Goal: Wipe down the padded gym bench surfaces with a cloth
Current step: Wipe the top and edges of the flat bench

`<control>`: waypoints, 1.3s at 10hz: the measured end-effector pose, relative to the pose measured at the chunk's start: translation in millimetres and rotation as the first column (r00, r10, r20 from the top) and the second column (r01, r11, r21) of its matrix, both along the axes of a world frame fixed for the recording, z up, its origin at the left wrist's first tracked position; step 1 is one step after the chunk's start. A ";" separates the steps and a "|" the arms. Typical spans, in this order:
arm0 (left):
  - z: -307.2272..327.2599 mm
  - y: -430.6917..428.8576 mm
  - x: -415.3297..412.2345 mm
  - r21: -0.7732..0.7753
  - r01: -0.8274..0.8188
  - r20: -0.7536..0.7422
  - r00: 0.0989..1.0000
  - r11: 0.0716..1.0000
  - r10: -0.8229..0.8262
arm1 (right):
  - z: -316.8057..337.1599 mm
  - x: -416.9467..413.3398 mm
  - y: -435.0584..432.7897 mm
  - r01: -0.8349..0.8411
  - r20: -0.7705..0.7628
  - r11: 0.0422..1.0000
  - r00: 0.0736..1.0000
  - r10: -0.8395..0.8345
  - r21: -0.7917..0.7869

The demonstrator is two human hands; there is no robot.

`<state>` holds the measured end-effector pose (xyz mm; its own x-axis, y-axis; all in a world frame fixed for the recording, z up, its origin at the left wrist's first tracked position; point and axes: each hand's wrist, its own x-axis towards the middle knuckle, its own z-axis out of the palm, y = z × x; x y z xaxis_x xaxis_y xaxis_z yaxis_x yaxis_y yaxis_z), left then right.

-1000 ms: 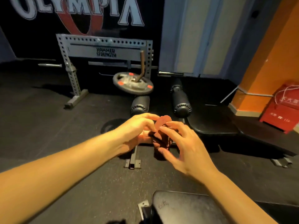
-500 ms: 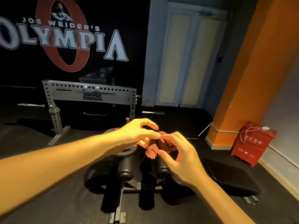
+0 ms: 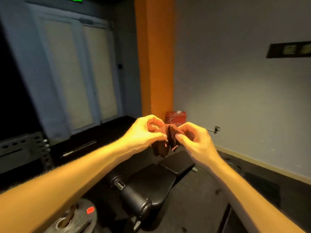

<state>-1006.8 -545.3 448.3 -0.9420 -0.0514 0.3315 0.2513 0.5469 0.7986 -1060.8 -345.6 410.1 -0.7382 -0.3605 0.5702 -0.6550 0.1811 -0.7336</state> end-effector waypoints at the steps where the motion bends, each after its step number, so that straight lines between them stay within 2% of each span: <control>1: -5.5 22.3 -37.1 -0.007 0.151 0.015 0.988 0.988 -0.151 | -11.0 -5.7 28.9 0.112 0.135 0.992 0.985 -0.103 -0.063; 2: -20.0 56.5 -72.8 0.019 0.298 0.054 0.953 0.954 -0.299 | -28.8 -14.6 56.2 0.246 0.197 0.969 0.952 -0.234 -0.037; 4: -62.7 105.0 -152.6 0.010 0.458 0.181 0.873 0.889 -0.452 | -65.9 -53.5 114.1 0.461 0.229 0.884 0.854 -0.467 0.083; 6: -97.8 136.6 -239.7 -0.162 0.635 0.404 0.741 0.756 -0.536 | -103.4 -108.5 153.6 0.513 0.355 0.846 0.770 -0.529 0.149; 7: -114.4 156.0 -273.9 -0.177 0.661 0.404 0.724 0.729 -0.559 | -121.1 -122.3 168.2 0.545 0.412 0.818 0.713 -0.567 0.183; 8: -132.3 180.6 -295.2 -0.101 0.691 0.425 0.680 0.716 -0.597 | -131.8 -123.9 185.4 0.605 0.465 0.772 0.637 -0.615 0.193; 9: -153.6 207.2 -307.1 -0.052 0.714 0.418 0.651 0.698 -0.634 | -144.9 -121.5 195.5 0.683 0.529 0.708 0.539 -0.656 0.182; 10: -177.0 232.9 -321.6 -0.052 0.782 0.379 0.591 0.621 -0.712 | -162.1 -124.8 195.9 0.755 0.586 0.631 0.435 -0.684 0.177; 11: -201.1 255.1 -346.4 -0.122 0.859 0.340 0.507 0.497 -0.792 | -184.8 -132.7 192.5 0.806 0.564 0.529 0.315 -0.763 0.266; 12: -222.1 274.3 -376.1 -0.120 0.913 0.349 0.407 0.390 -0.844 | -205.3 -147.4 189.6 0.842 0.552 0.398 0.149 -0.821 0.364; 13: -251.5 293.9 -413.4 -0.074 0.944 0.412 0.324 0.323 -0.852 | -224.3 -166.6 183.4 0.886 0.547 0.250 -0.006 -0.837 0.391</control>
<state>-1420.2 -251.3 196.8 -0.3767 0.9226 -0.0831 0.5417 0.2921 0.7882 -1227.4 -162.1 185.8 -0.5799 0.8054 -0.1229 0.5047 0.2367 -0.8302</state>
